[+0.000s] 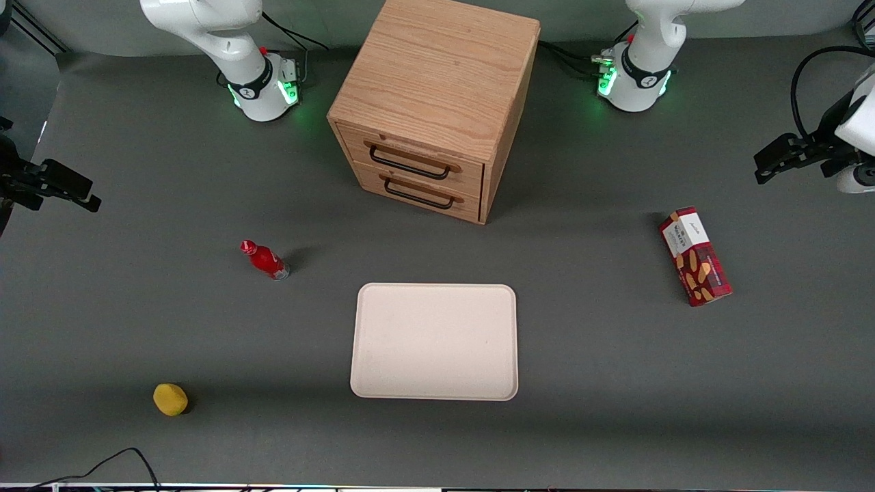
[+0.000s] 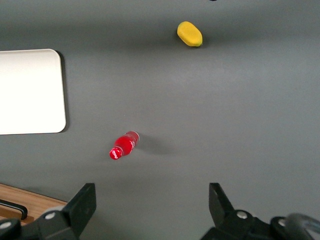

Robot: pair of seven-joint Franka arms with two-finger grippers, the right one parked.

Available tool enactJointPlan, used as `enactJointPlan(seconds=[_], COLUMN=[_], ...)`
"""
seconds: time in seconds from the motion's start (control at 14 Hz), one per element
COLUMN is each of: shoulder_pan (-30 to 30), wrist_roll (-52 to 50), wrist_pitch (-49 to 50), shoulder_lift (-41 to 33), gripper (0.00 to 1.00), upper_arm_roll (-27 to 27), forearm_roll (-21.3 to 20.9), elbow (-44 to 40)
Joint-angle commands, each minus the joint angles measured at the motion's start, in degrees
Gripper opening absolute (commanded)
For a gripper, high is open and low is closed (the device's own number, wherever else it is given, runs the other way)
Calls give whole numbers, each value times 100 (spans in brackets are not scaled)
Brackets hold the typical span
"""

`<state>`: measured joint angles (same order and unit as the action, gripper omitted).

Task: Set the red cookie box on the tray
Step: 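Move the open left gripper down over the red shortbread box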

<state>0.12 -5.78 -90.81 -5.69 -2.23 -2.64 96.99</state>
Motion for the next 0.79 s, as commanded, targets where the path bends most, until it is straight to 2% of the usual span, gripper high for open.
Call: enactJointPlan(seconds=[0.0, 0.5, 0.71], shoulder_pan=[-12, 84, 452], wrist_roll=[112, 112, 611], wrist_pitch=[116, 64, -225], shoulder_lift=[156, 253, 279], gripper=[100, 100, 100], upper_arm_roll=[-14, 21, 30], forearm_roll=[123, 115, 97], elbow=[-251, -269, 11])
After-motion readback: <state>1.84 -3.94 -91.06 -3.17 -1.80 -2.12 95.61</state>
